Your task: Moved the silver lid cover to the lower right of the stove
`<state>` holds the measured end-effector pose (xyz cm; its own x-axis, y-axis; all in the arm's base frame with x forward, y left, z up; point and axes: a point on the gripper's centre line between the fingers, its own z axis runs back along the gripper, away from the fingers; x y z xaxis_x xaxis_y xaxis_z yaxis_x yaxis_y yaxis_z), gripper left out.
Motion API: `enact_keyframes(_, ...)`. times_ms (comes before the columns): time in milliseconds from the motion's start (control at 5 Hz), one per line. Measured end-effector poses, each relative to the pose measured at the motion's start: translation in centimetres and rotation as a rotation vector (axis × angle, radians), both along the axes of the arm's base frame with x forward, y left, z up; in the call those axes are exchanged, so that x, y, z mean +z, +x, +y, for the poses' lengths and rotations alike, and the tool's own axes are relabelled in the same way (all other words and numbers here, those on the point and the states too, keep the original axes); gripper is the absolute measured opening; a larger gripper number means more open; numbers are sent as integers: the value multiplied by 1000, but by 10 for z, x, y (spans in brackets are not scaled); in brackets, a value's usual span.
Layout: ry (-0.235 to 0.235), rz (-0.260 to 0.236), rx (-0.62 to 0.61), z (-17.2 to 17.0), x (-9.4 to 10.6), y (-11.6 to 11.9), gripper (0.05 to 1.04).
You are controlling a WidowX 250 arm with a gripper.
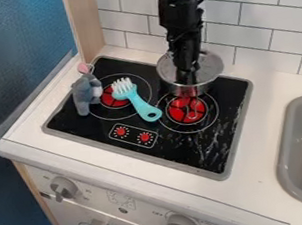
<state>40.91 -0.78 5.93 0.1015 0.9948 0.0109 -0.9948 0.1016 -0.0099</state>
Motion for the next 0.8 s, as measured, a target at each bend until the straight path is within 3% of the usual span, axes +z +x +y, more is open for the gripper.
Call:
enact_keyframes(400, -29, -113, 6, 5, 54, -33, 280)
enact_keyframes(600, -39, -141, -38, -3, 66, -66, 280)
enact_keyframes(800, -46, -114, -163, -29, 57, -100, 280)
